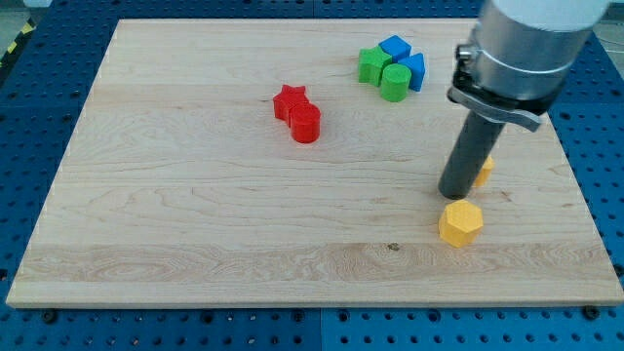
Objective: Move the heart slightly up
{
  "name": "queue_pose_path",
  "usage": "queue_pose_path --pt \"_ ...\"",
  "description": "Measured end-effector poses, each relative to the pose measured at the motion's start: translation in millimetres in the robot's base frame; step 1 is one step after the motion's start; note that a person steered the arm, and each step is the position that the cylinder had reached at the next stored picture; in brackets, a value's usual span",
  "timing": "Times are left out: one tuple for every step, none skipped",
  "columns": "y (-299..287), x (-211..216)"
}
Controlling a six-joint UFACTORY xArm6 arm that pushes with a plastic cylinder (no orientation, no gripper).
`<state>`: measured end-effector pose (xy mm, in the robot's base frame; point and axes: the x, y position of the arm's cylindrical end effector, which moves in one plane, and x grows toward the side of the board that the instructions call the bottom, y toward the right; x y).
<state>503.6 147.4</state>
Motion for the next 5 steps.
queue_pose_path --pt "25.6 -0.2" --pt "48.2 18.4" --pt "50.0 24.4" --pt "60.6 19.5" --pt "60.6 11.7"
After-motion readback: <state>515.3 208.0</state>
